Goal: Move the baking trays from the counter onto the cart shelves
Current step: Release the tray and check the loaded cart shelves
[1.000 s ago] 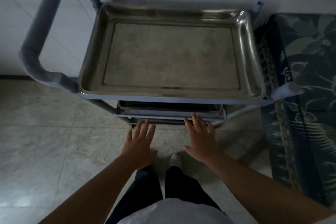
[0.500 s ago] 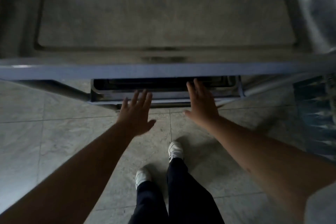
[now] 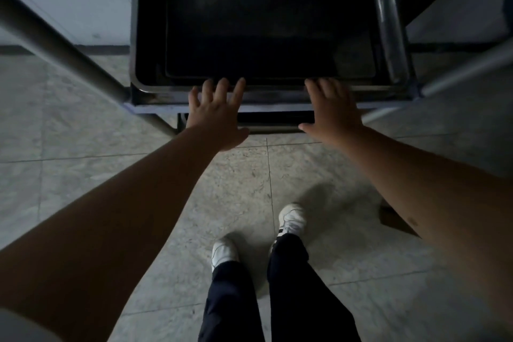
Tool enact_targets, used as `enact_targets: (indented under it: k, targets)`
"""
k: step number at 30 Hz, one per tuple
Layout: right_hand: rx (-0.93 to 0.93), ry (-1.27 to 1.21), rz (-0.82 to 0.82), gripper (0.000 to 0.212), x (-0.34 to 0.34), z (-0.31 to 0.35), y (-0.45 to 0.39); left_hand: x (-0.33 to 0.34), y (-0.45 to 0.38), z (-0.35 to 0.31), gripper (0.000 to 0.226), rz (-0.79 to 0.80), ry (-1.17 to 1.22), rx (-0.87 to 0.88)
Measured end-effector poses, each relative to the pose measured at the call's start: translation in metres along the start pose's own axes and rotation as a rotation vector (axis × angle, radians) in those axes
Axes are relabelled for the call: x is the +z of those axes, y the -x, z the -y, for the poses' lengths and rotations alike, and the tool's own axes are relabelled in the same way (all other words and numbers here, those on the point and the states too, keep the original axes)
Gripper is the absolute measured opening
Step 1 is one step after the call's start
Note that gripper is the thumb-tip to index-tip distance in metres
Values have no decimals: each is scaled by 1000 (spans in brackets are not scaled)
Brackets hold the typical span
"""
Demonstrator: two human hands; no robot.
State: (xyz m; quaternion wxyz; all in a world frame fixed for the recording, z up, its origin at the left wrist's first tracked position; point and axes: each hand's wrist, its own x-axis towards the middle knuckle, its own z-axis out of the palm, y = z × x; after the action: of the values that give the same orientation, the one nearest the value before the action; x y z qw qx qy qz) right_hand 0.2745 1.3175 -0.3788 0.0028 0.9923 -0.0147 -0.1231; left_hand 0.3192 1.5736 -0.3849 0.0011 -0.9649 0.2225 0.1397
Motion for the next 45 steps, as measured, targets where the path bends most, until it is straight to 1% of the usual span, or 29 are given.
enact_targets:
  k: [6, 10, 15, 19, 20, 21, 23, 25, 28, 31, 34, 36, 40, 43, 45]
  targets:
    - [-5, 1, -50, 108, 11, 9, 23, 13, 18, 4, 106, -51, -35, 4]
    - [9, -25, -46, 109, 18, 15, 36, 17, 34, 0, 101, -62, -49, -15]
    - [1, -24, -44, 111, 21, 12, 40, 17, 39, -9, 105, -67, -40, -58]
    - [38, -81, -118, 114, 39, 21, 54, 35, 54, -18, 108, -95, 21, -95]
    - [31, -105, -119, 115, 49, 23, 62, 45, 61, -20, 109, -62, 13, -92]
    - [7, -112, -94, 116, 60, 25, 70, 59, 69, -20, 109, 6, 1, -86]
    - [-70, -77, 14, 117, 89, 26, 81, 91, 80, -19, 108, 183, -8, -85]
    - [-107, -37, 123, 116, 120, 24, 81, 123, 83, -16, 106, 287, -14, -74]
    - [-58, -50, 197, 112, 164, 17, 59, 169, 69, -17, 104, 315, 2, -70]
    - [-23, -56, 228, 109, 205, 8, 26, 211, 38, -17, 102, 290, 18, -62]
    - [-42, -43, 210, 98, 239, 0, -11, 246, -1, -14, 101, 250, -13, -17]
    - [-75, -39, 183, 95, 257, -4, -35, 263, -28, -7, 101, 213, -41, 18]
    - [-96, -18, 170, 104, 284, -6, -76, 289, -72, 16, 103, 159, -72, 15]
    - [-60, 22, 196, 108, 302, -7, -93, 303, -91, 27, 107, 206, -56, -56]
    - [-54, 6, 223, 109, 310, -5, -98, 307, -94, 32, 109, 229, -66, -77]
